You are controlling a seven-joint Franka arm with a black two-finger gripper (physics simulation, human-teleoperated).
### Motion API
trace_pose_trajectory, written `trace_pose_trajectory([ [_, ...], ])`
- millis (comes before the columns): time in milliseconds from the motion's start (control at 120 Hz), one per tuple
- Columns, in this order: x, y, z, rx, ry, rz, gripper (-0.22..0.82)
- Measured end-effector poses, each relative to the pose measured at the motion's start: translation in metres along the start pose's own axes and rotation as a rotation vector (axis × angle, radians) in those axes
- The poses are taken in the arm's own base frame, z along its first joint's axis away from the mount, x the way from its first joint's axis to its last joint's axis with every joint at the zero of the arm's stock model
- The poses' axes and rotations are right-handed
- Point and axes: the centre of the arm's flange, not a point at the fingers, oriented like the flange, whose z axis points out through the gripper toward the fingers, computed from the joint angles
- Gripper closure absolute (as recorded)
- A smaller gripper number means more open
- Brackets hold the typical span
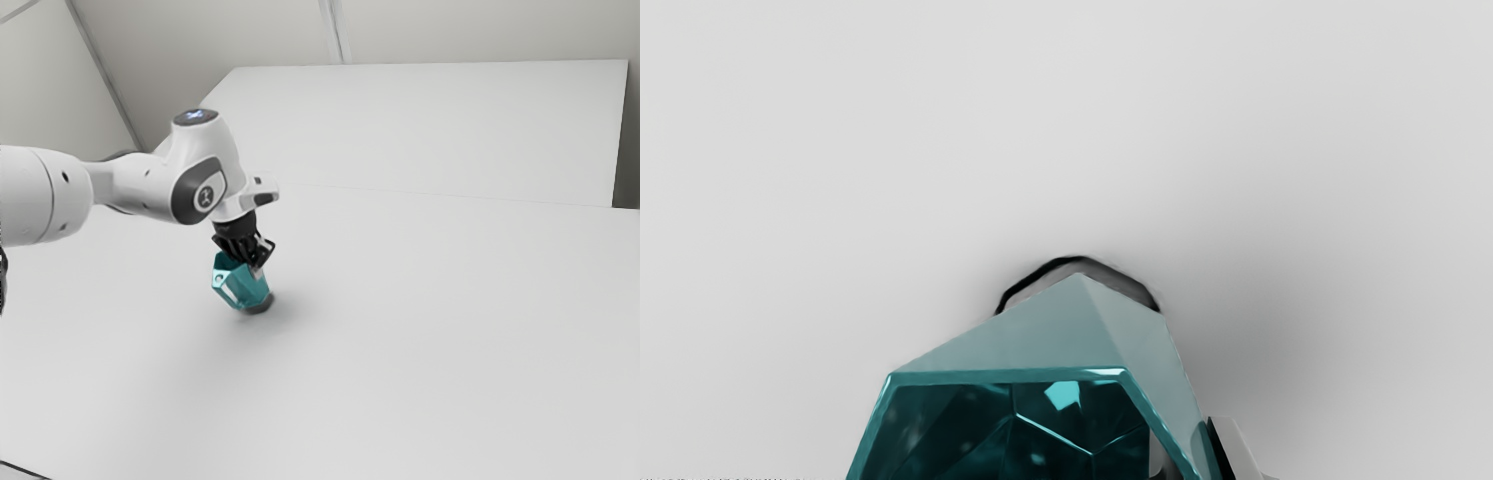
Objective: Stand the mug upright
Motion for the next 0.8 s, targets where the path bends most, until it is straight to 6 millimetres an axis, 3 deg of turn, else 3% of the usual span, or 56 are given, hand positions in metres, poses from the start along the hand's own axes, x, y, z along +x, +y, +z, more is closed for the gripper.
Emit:
trace_pose_trajectory([
  [333,0.004,-0.001,0.017,0.009,-0.022,-0.104,0.75],
  [392,0.005,-0.001,0.017,0.007,-0.022,-0.116,0.69],
  [600,0.009,0.001,0.006,0.004,0.002,-0.142,0.28],
  [800,0.010,0.011,-0.050,0.001,0.069,-0.148,0.11],
])
